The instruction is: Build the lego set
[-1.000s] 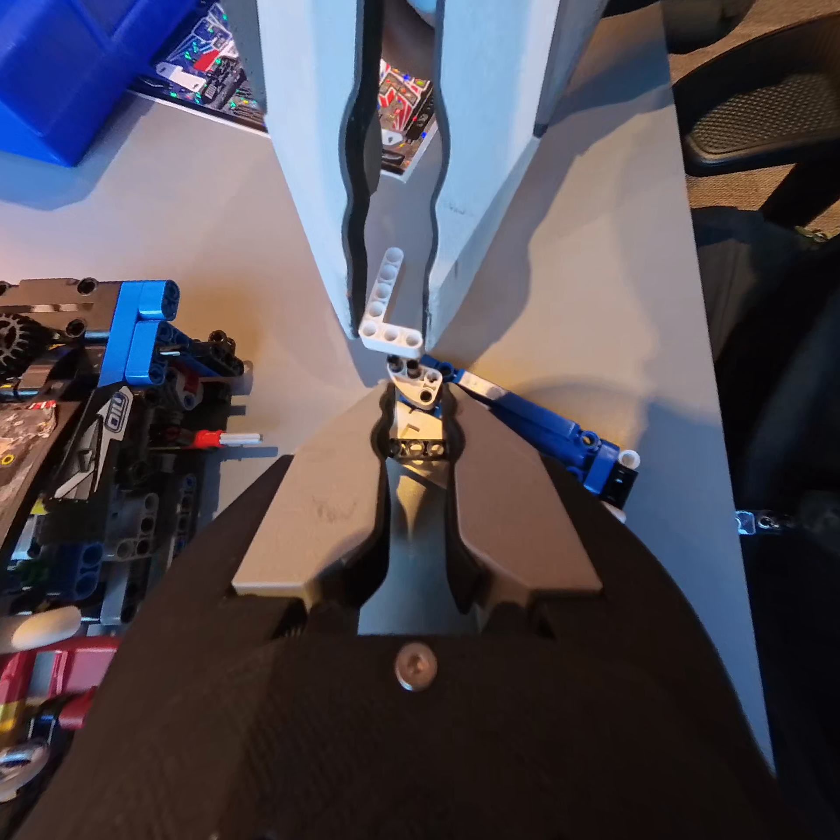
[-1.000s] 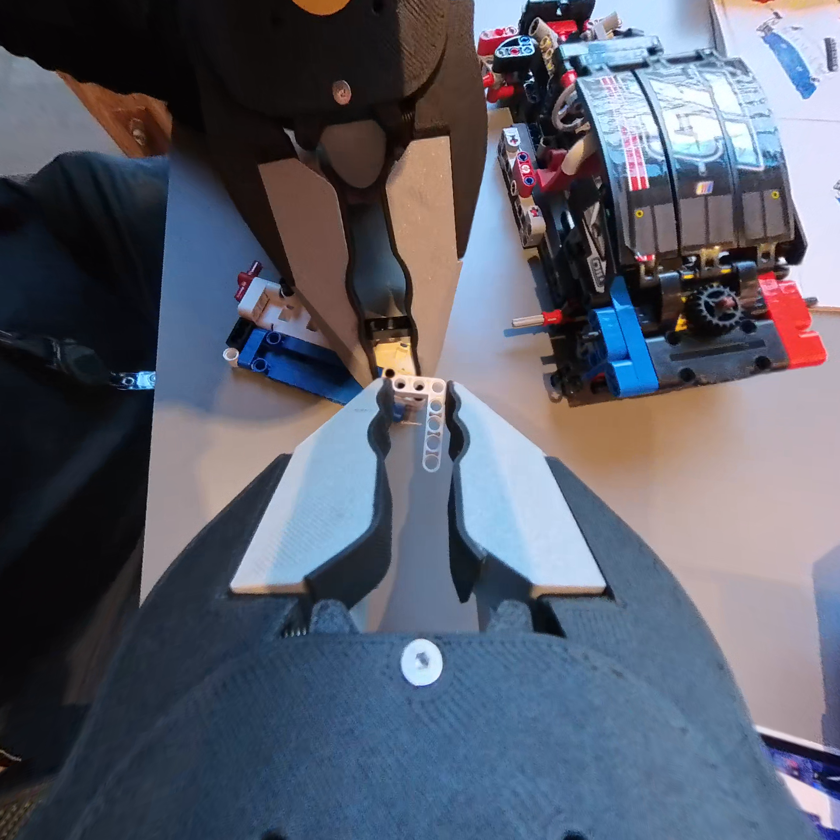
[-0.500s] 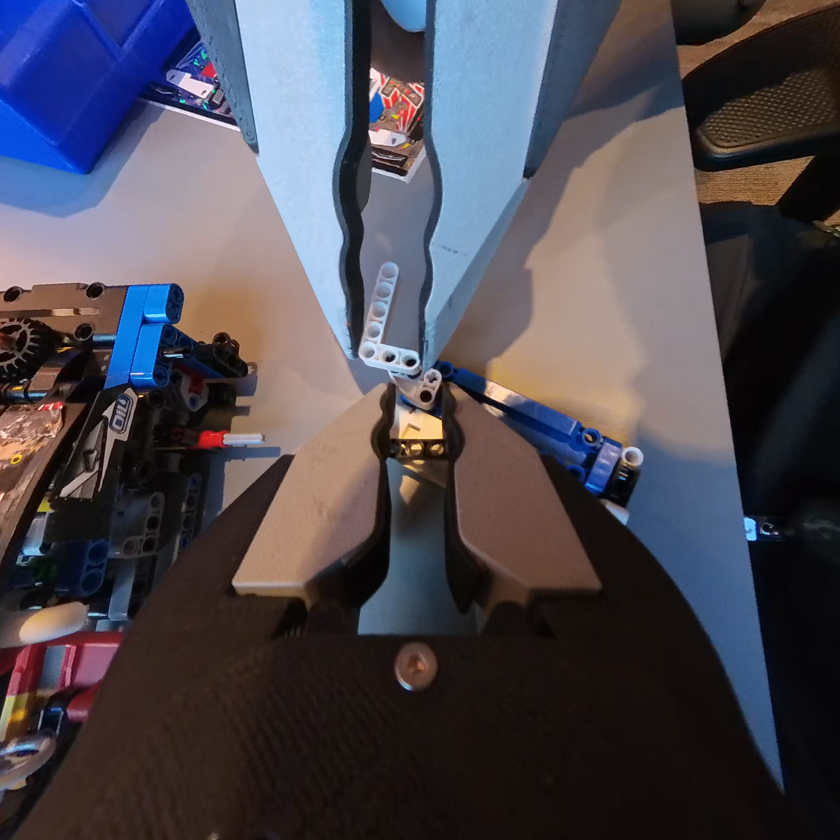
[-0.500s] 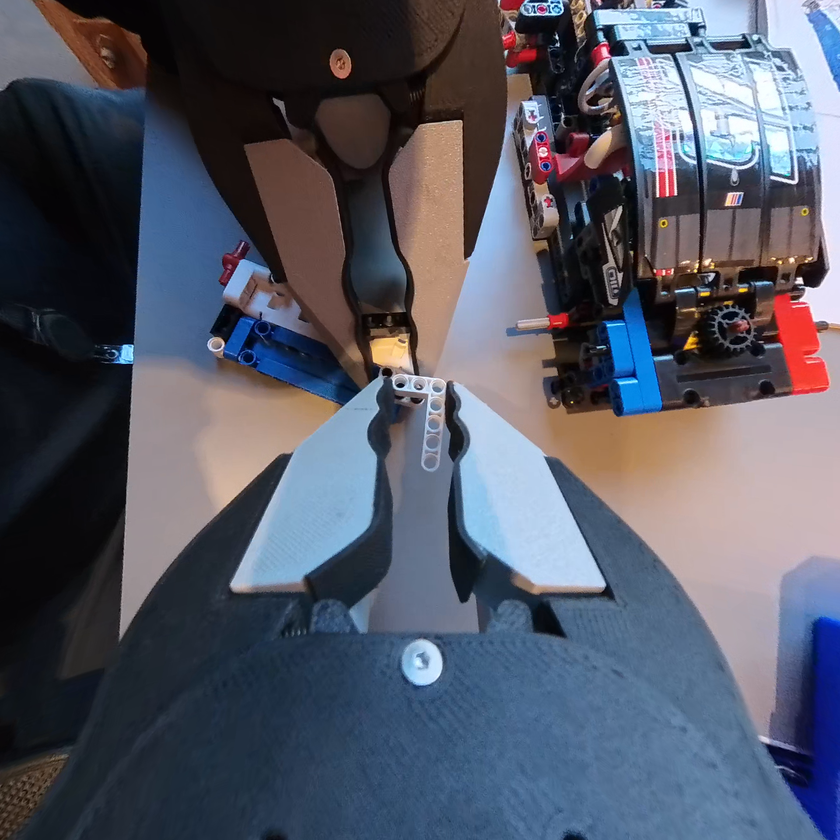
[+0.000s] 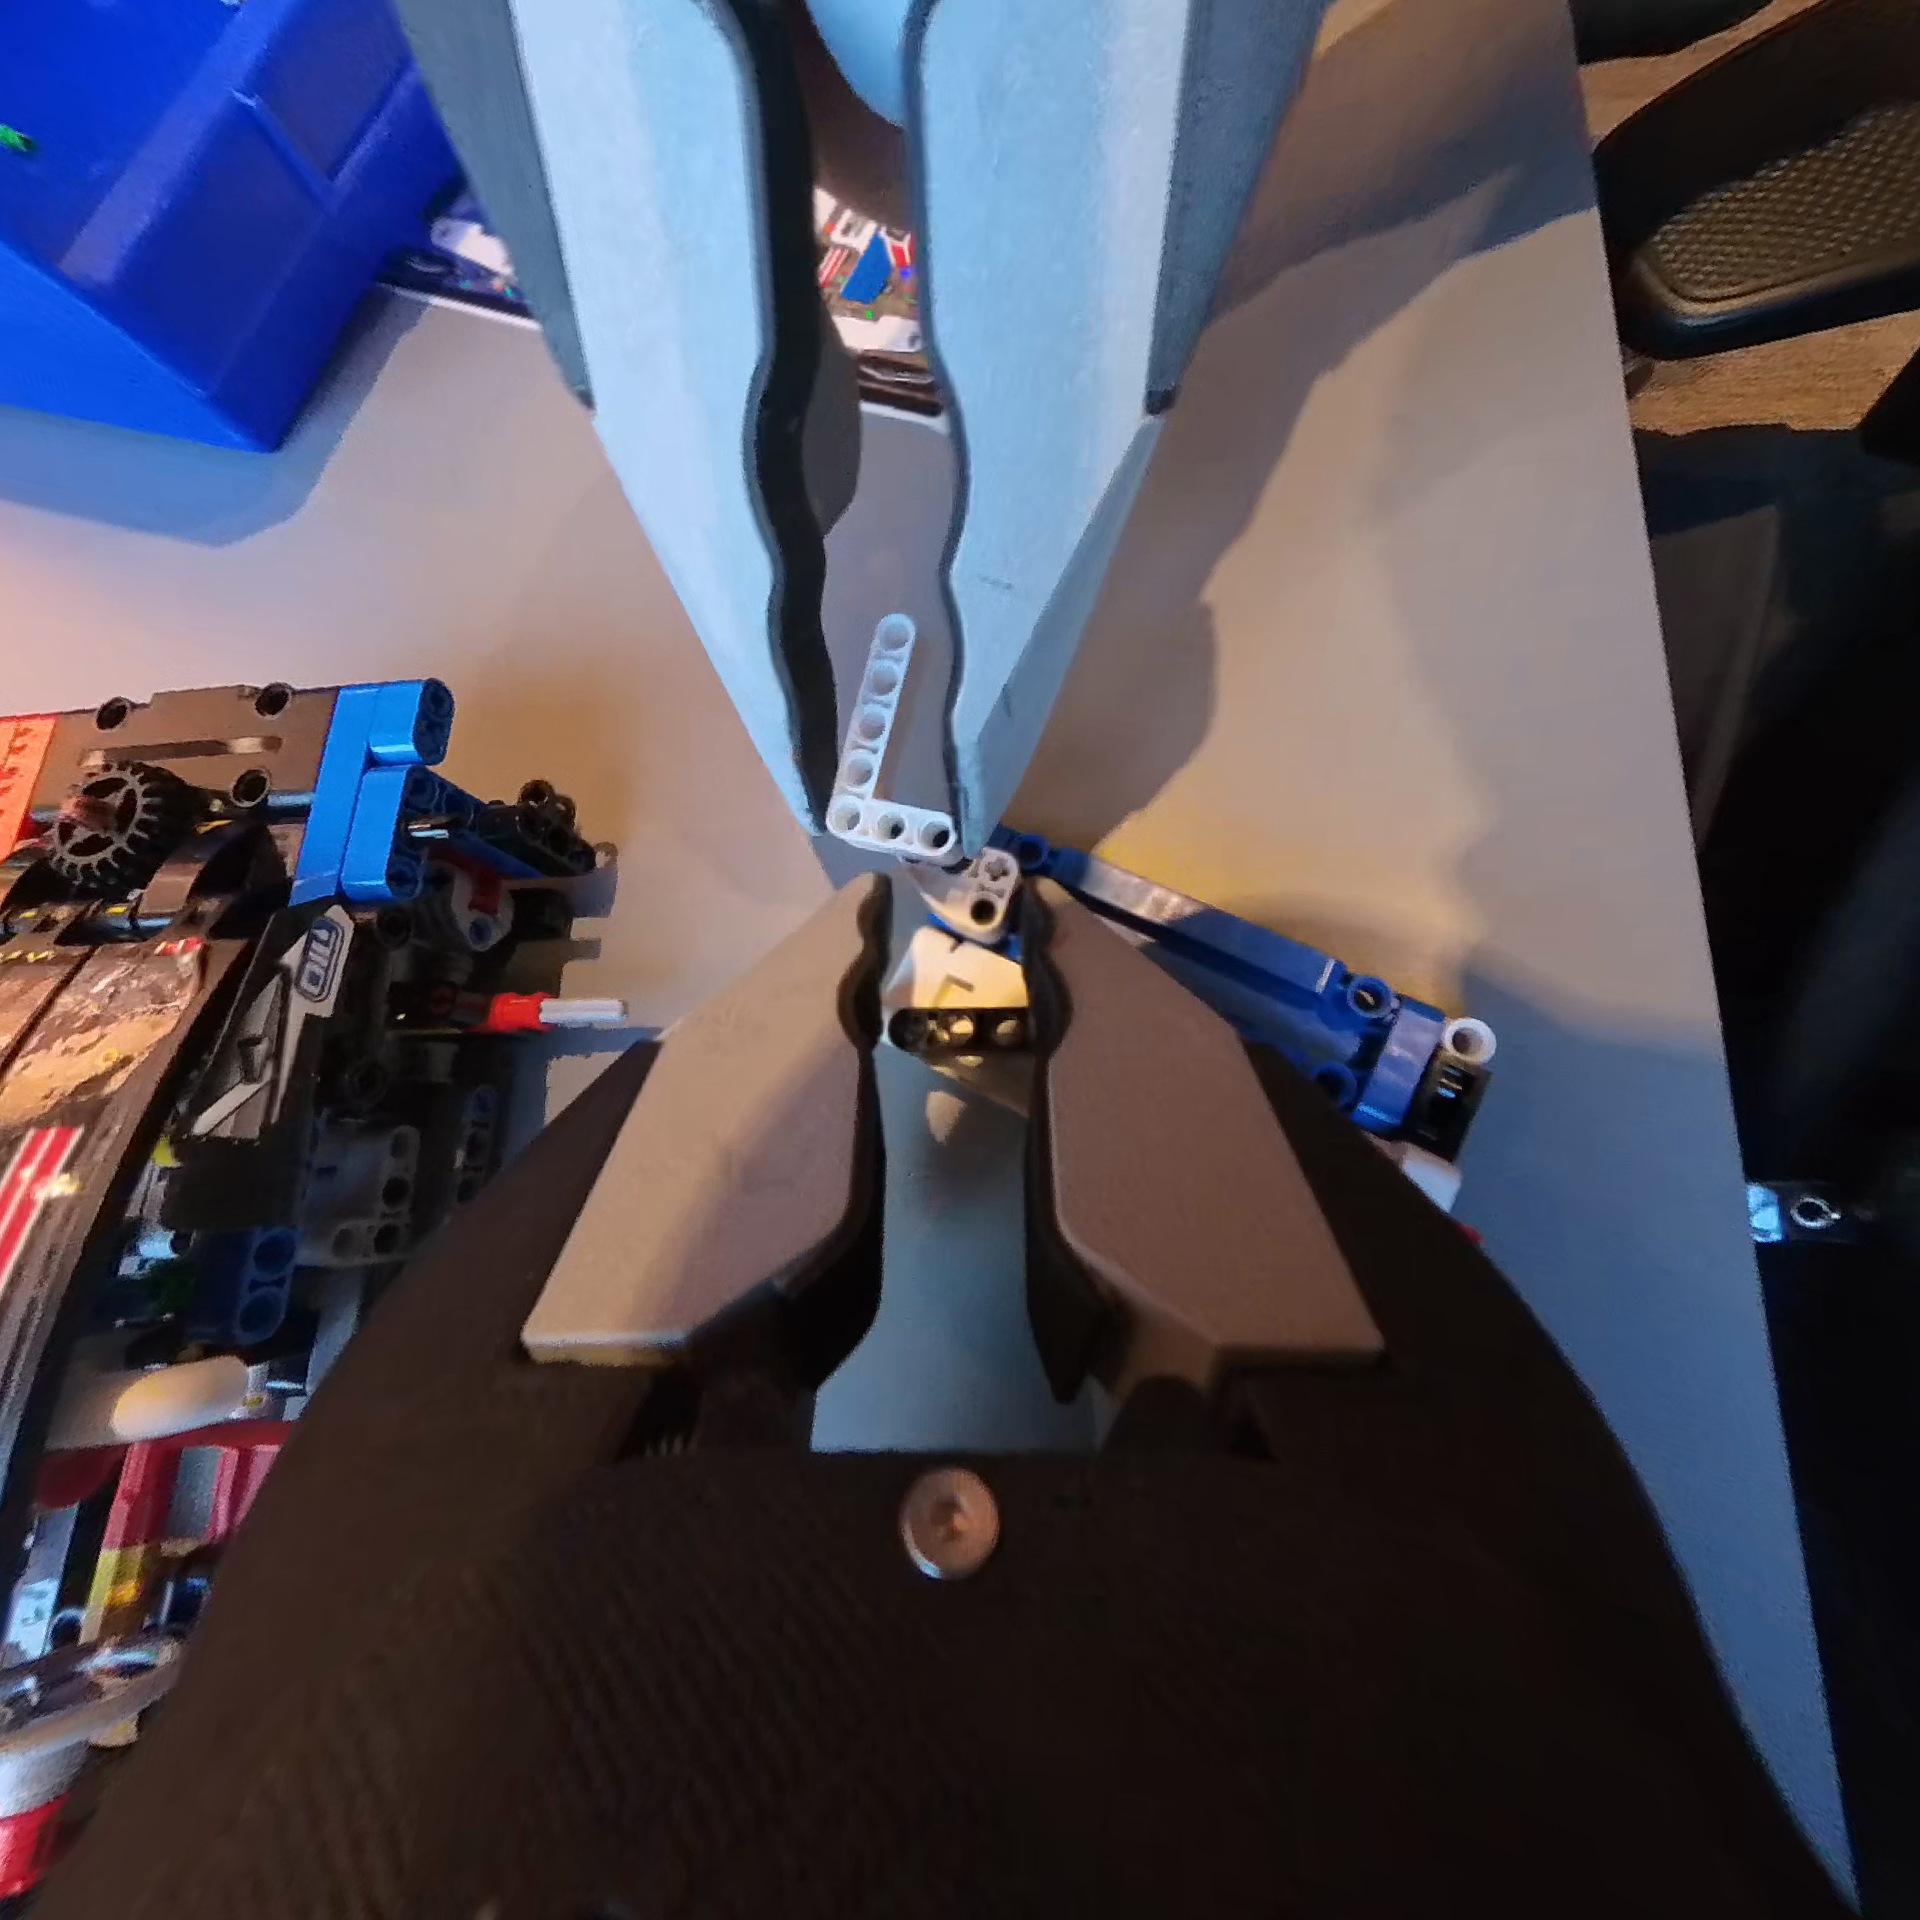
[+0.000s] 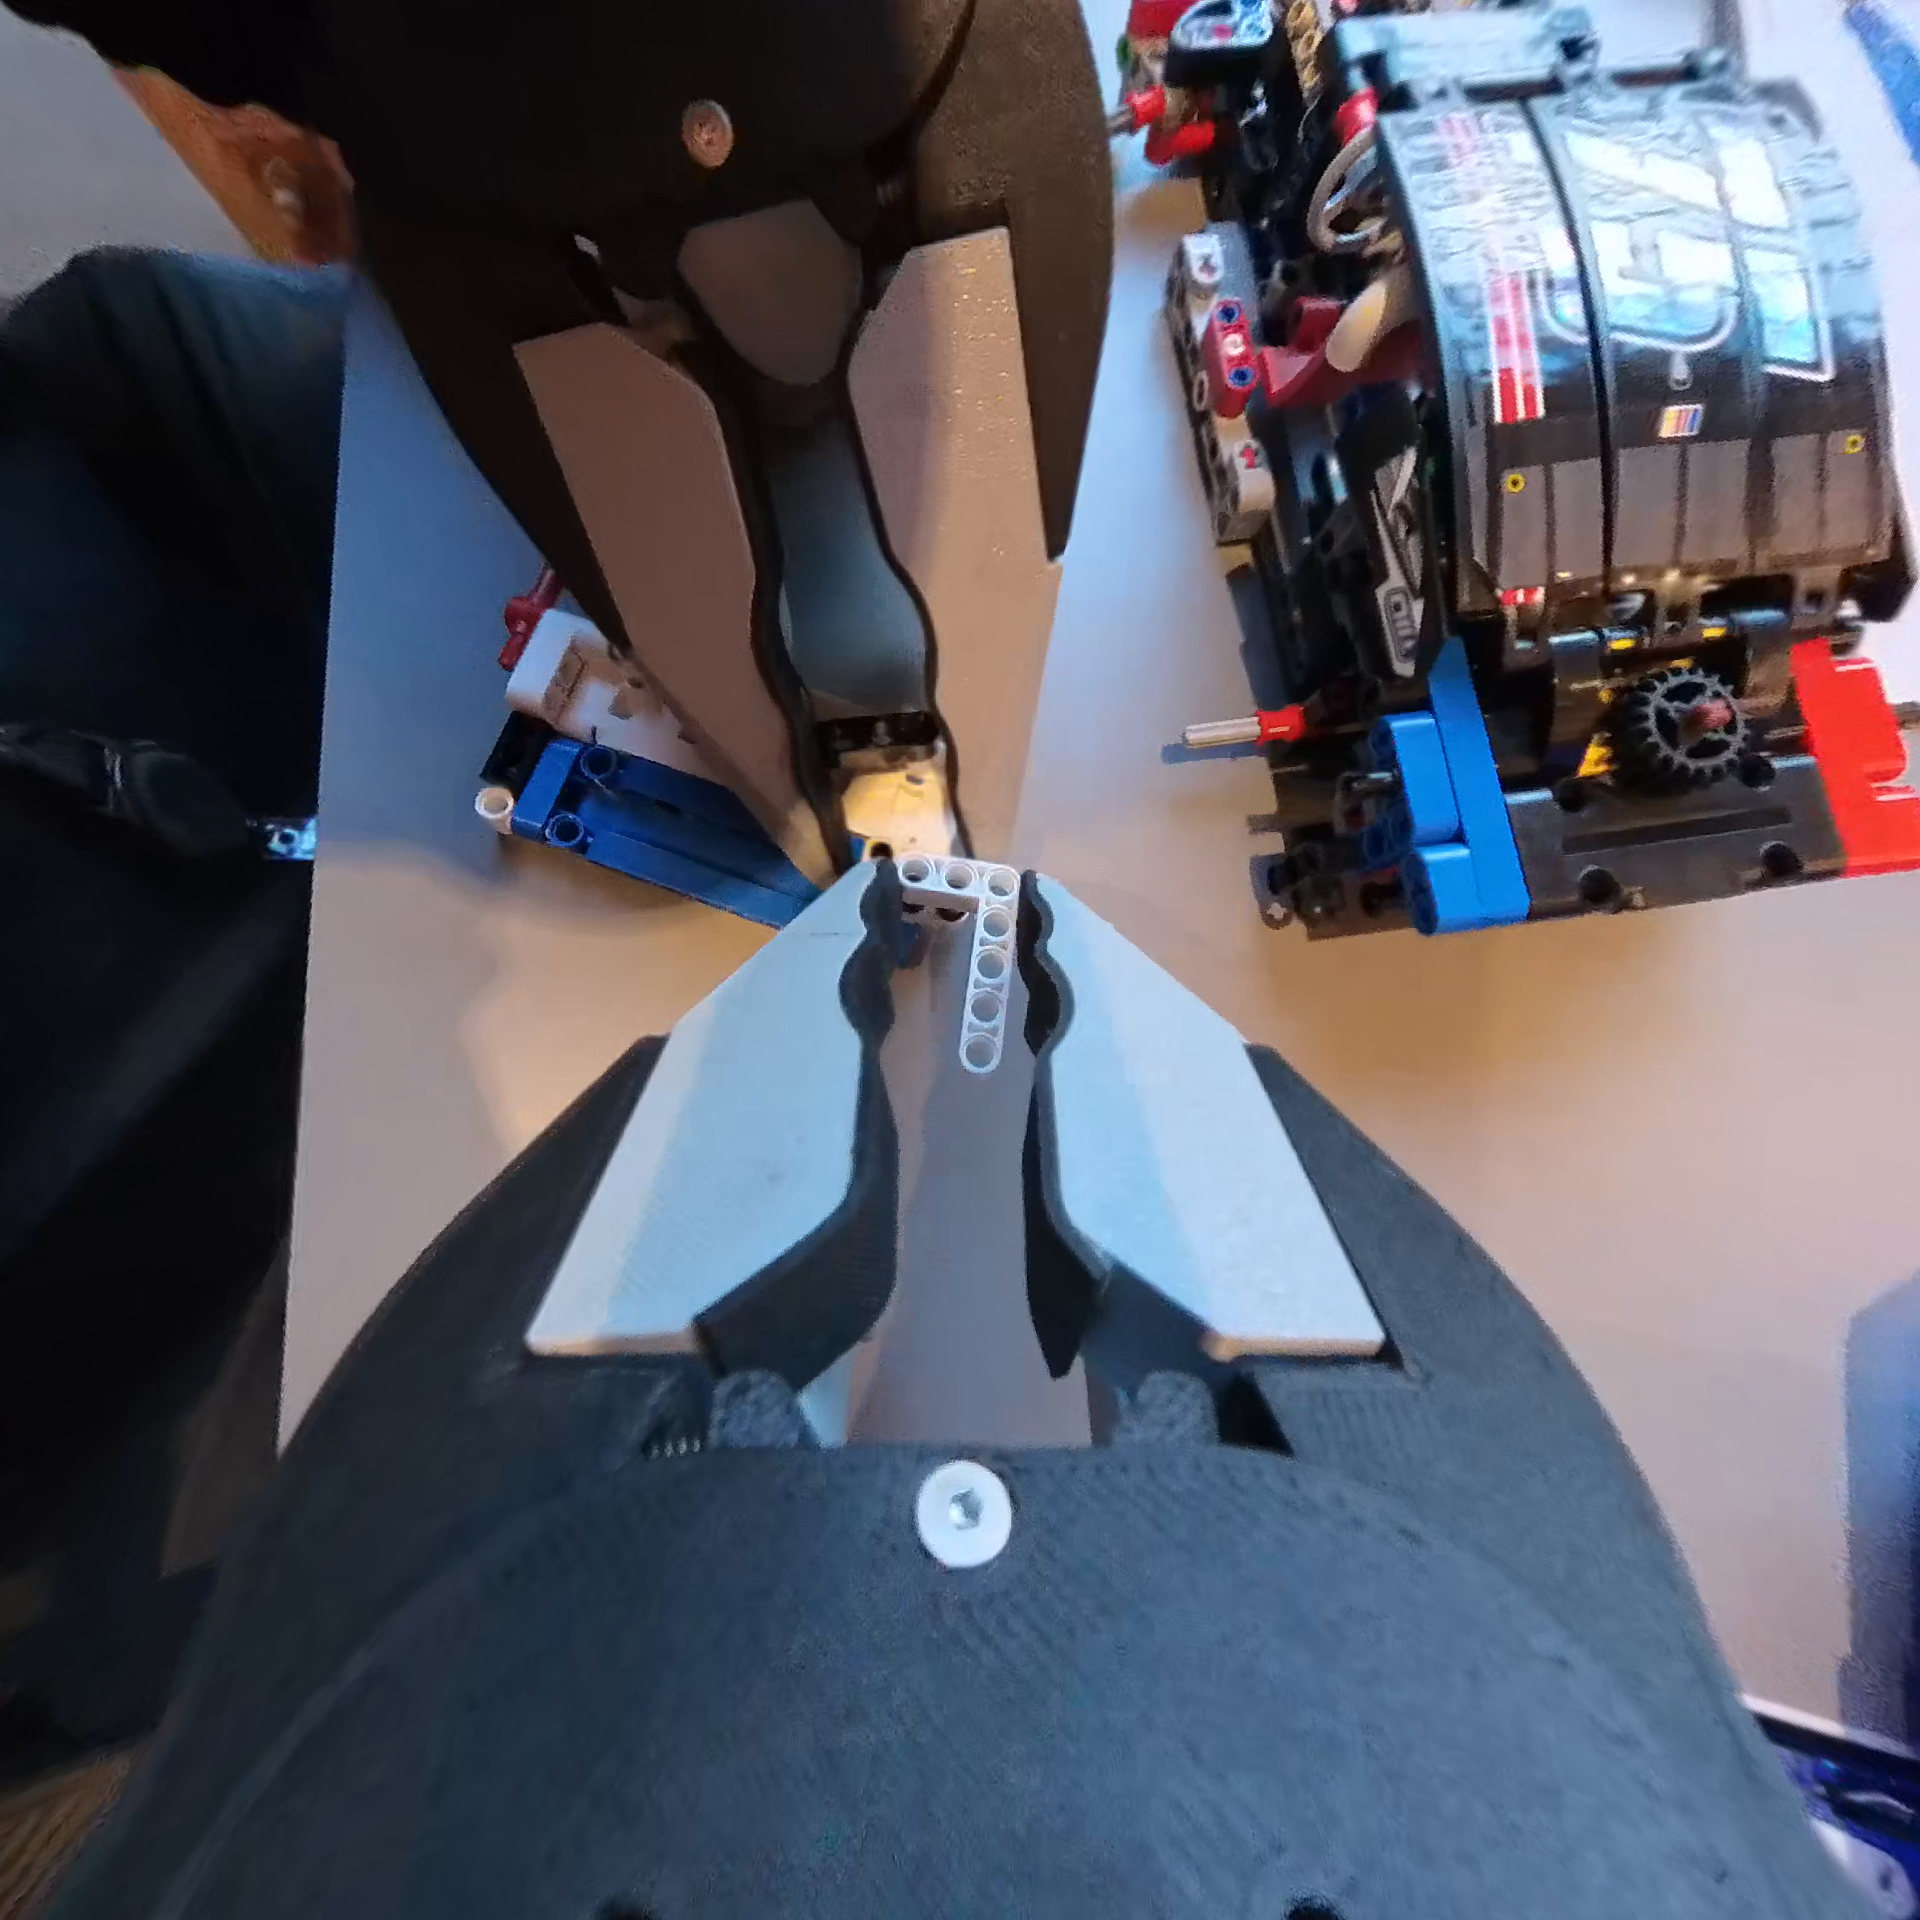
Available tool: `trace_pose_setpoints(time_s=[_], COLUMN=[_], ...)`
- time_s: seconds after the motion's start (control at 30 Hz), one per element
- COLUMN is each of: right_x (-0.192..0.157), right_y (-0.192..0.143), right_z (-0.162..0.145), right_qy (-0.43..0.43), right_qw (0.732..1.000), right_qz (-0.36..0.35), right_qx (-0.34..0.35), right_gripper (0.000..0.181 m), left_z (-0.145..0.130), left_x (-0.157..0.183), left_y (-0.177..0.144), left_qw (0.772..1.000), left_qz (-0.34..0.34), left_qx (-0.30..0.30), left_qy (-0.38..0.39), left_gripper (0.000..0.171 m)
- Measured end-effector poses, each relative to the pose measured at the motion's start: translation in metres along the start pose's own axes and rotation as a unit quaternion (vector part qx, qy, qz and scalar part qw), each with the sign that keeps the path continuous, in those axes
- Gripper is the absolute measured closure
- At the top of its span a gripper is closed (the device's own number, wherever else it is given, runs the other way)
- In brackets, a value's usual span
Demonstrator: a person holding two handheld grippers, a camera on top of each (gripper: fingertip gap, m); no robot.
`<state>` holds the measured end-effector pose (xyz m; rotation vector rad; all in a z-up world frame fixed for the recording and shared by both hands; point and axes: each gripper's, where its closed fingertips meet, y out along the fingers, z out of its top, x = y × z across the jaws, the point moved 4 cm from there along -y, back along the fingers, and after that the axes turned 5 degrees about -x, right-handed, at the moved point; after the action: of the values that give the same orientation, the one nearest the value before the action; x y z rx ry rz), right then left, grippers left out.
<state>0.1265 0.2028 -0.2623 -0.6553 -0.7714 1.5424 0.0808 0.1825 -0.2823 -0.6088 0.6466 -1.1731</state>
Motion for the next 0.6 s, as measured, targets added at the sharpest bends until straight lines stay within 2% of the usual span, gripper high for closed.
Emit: trace_pose_setpoints(time_s=[0.1,0.2,0.33,0.47,0.6], right_x=[-0.0022,-0.0040,-0.0040,-0.0008,0.0017], right_y=[-0.0011,-0.0008,0.0008,0.0019,0.0021], right_z=[-0.0032,-0.0042,-0.0045,-0.0006,-0.0002], right_qy=[0.009,0.014,0.005,-0.001,0.008], right_qw=[1.000,0.999,0.999,0.999,1.000], right_qz=[-0.022,-0.033,-0.034,-0.030,-0.011], right_qx=[0.020,0.030,0.008,-0.009,-0.016], right_gripper=[0.161,0.161,0.162,0.162,0.162], left_z=[-0.0001,0.0006,0.0044,0.0016,0.0007], left_x=[-0.0027,-0.0005,0.0024,-0.0004,-0.0022], left_y=[-0.0012,-0.0036,-0.0076,-0.0070,-0.0068], left_qw=[1.000,1.000,0.997,0.999,0.999], left_qz=[0.007,0.023,0.049,0.024,0.029], left_qx=[0.004,0.007,0.019,0.021,0.023], left_qy=[-0.007,0.017,0.053,0.020,0.014], left_gripper=[0.142,0.144,0.149,0.152,0.151])
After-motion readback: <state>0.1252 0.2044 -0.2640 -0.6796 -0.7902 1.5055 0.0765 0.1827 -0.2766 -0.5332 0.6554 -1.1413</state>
